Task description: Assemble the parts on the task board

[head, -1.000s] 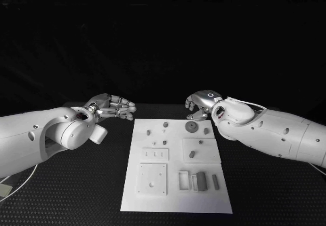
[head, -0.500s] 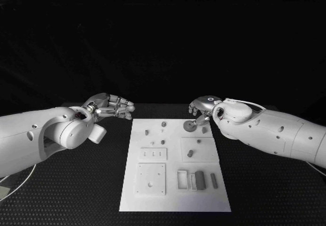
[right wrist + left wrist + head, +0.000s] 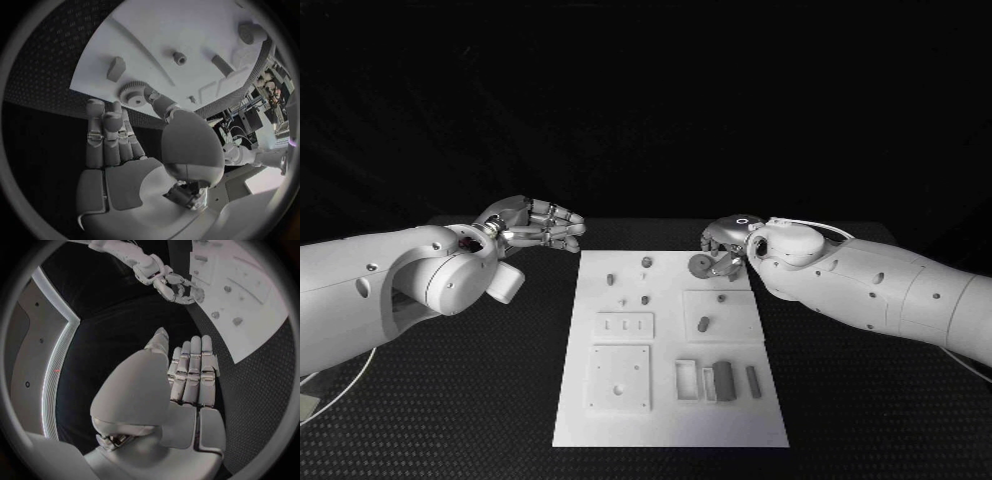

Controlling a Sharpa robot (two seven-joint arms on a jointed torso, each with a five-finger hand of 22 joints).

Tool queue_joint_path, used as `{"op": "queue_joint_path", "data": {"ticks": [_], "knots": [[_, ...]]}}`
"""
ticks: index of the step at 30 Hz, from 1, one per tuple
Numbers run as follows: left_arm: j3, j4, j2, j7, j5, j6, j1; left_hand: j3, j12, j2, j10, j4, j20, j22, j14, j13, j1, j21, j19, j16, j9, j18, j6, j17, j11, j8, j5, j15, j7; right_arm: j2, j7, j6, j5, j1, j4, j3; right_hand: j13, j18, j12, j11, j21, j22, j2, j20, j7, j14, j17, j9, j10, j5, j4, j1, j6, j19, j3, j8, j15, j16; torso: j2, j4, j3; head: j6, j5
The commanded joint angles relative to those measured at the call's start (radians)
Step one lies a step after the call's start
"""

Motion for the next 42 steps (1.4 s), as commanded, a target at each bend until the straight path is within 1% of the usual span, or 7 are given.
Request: {"op": "queue_joint_path", "data": {"ticks": [1, 6, 11, 18, 25, 33, 42], "knots": [[0.001, 0.003, 0.001, 0.016, -0.004, 0.004, 0.001, 0.007, -0.004, -0.002, 0.003, 0.000, 0.003, 0.002, 0.008, 0.001, -0.006, -0.005, 0.002, -0.006, 0.001, 0.011, -0.007, 0.001, 0.003, -0.004, -0.004, 0.001, 0.008, 0.005, 0.016, 0.017, -0.011, -0.002, 0.000, 0.000, 0.001, 0.085, 0.006, -0.003, -0.001, 0.019, 0.008, -0.005, 0.001, 0.003, -0.003, 0.003, 0.003, 0.005, -0.004, 0.005, 0.011, -0.003, -0.002, 0.008, 0.001, 0.004, 0.000, -0.0007, -0.0003, -0.002, 0.001], [0.001, 0.004, 0.001, 0.014, -0.004, 0.006, 0.001, 0.008, -0.004, -0.002, 0.003, 0.000, 0.003, 0.002, 0.008, 0.001, -0.006, -0.005, 0.002, -0.007, 0.001, 0.011, -0.007, 0.002, 0.003, -0.004, -0.004, 0.001, 0.008, 0.010, 0.019, 0.004, -0.011, -0.004, -0.001, 0.000, 0.003, 0.085, 0.008, -0.005, 0.000, 0.019, 0.017, -0.006, 0.002, 0.004, -0.005, 0.007, 0.009, 0.005, -0.009, 0.006, 0.021, -0.002, -0.006, 0.016, -0.001, 0.006, 0.000, -0.0012, -0.0006, -0.004, 0.001], [0.001, 0.004, 0.001, 0.012, -0.004, 0.007, 0.001, 0.007, -0.004, -0.002, 0.003, 0.001, 0.003, 0.002, 0.008, 0.001, -0.006, -0.005, 0.002, -0.007, 0.001, 0.011, -0.007, 0.002, 0.003, -0.004, -0.004, 0.002, 0.008, 0.011, 0.021, 0.002, -0.010, -0.006, -0.002, 0.000, 0.006, 0.085, 0.010, -0.008, 0.001, 0.019, 0.036, -0.007, 0.004, 0.006, -0.008, 0.013, 0.019, 0.005, -0.014, 0.006, 0.043, 0.000, -0.009, 0.031, -0.004, 0.009, 0.000, -0.0006, 0.0001, -0.003, 0.002], [0.001, 0.005, 0.000, 0.010, -0.004, 0.009, 0.001, 0.007, -0.005, -0.003, 0.003, 0.001, 0.003, 0.002, 0.008, 0.001, -0.008, -0.005, 0.002, -0.008, 0.001, 0.011, -0.007, 0.003, 0.003, -0.004, -0.004, 0.002, 0.008, 0.021, 0.021, 0.012, -0.009, -0.010, -0.017, 0.000, 0.011, 0.085, 0.014, -0.015, 0.002, 0.019, 0.074, -0.008, 0.002, 0.008, -0.013, 0.016, 0.037, 0.005, -0.027, 0.001, 0.059, 0.001, -0.018, 0.041, -0.010, 0.011, 0.000, -0.0016, 0.0008, -0.003, 0.004], [0.001, 0.006, 0.001, 0.009, -0.004, 0.011, 0.001, 0.007, -0.005, -0.003, 0.002, 0.001, 0.004, 0.002, 0.008, 0.001, -0.009, -0.005, 0.002, -0.008, 0.001, 0.011, -0.008, 0.003, 0.003, -0.004, -0.004, 0.002, 0.009, 0.033, 0.023, 0.015, -0.009, -0.016, -0.041, 0.000, 0.013, 0.085, 0.011, -0.016, 0.002, 0.019, 0.100, -0.007, 0.003, 0.007, -0.017, 0.015, 0.042, 0.004, -0.037, -0.005, 0.059, 0.000, -0.023, 0.040, -0.012, 0.011, 0.001, -0.0010, 0.0014, -0.004, 0.005], [0.001, 0.006, 0.002, 0.007, -0.004, 0.012, 0.001, 0.008, -0.006, -0.003, 0.002, 0.001, 0.004, 0.002, 0.008, 0.001, -0.010, -0.005, 0.002, -0.009, 0.001, 0.011, -0.008, 0.004, 0.003, -0.005, -0.004, 0.002, 0.009, 0.045, 0.025, 0.027, -0.008, -0.022, -0.053, 0.000, 0.014, 0.085, 0.009, -0.017, 0.001, 0.019, 0.101, -0.007, 0.004, 0.007, -0.019, 0.013, 0.043, 0.004, -0.041, -0.011, 0.054, -0.001, -0.027, 0.037, -0.012, 0.012, 0.001, -0.0012, 0.0013, -0.007, 0.006], [0.001, 0.009, -0.001, 0.005, -0.006, 0.014, 0.001, 0.008, -0.006, -0.003, 0.001, 0.001, 0.004, 0.002, 0.008, 0.001, -0.010, -0.006, 0.002, -0.010, 0.001, 0.011, -0.008, 0.005, 0.003, -0.005, -0.004, 0.002, 0.009, 0.050, 0.023, 0.040, -0.019, -0.035, -0.061, -0.009, 0.017, 0.085, 0.011, -0.020, 0.001, 0.019, 0.097, -0.007, 0.006, 0.007, -0.021, 0.012, 0.051, 0.004, -0.051, -0.009, 0.057, -0.001, -0.028, 0.039, -0.015, 0.013, 0.001, -0.0014, 0.0006, -0.013, 0.006]]}}
